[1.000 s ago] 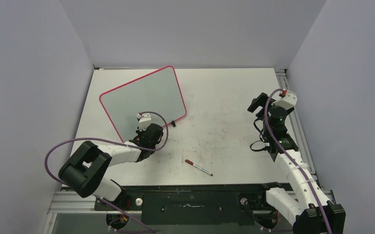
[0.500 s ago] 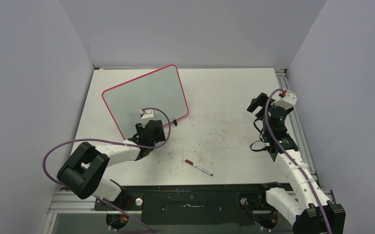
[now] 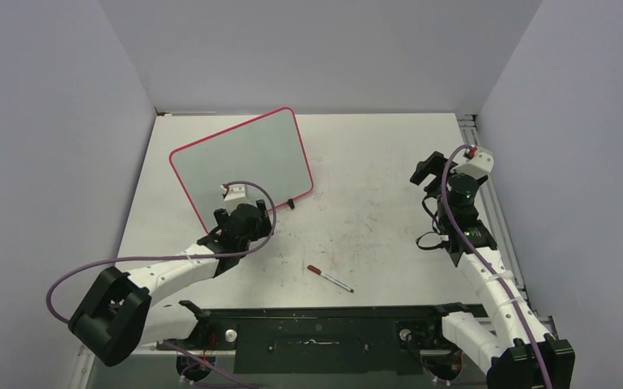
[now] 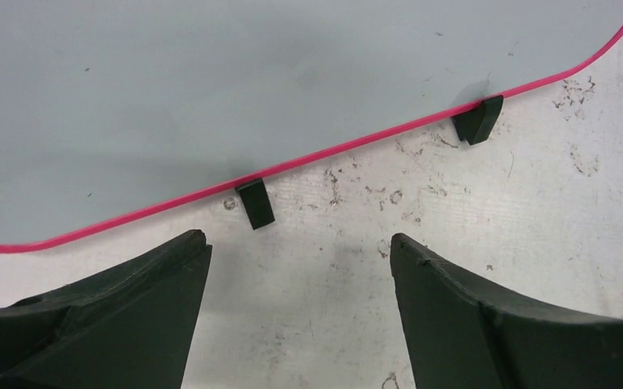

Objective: Write a sentence on the whiteboard
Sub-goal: Move the whiteboard to the center of the board, then open the whiteboard marker at the center of the board.

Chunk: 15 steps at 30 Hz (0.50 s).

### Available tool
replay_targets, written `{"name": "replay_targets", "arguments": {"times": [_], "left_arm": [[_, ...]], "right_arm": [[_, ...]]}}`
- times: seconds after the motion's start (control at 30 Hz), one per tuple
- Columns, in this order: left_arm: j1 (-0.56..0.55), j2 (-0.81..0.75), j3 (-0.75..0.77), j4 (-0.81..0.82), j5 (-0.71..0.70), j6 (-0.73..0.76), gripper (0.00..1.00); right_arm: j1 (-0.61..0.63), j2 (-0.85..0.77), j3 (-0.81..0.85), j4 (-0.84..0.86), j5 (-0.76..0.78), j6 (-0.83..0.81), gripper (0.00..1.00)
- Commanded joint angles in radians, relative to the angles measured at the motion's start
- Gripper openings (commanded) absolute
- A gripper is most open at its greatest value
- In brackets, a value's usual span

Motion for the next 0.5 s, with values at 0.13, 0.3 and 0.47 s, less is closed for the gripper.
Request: {"name": "replay_targets", "arguments": {"times": [0.13,0.3,0.47], "left_arm": [[-0.032,-0.165,0.034,-0.277,0.061,-0.139,0.82],[-0.068,-0.272,0.019,-0.323,0.172,-0.142,0.8],[-0.089,-0.333,0.055,-0.32,0.407,-0.014,0.8]], "right_arm": [[-0.001,-0.025,0.044,0.009,-0.016,0.018,0.9],[-0.001,-0.038,0.02,0.026,-0.042,0.029,0.9],[-0.001,-0.031,0.045,0.009,-0.059,0.014,0.9]]}}
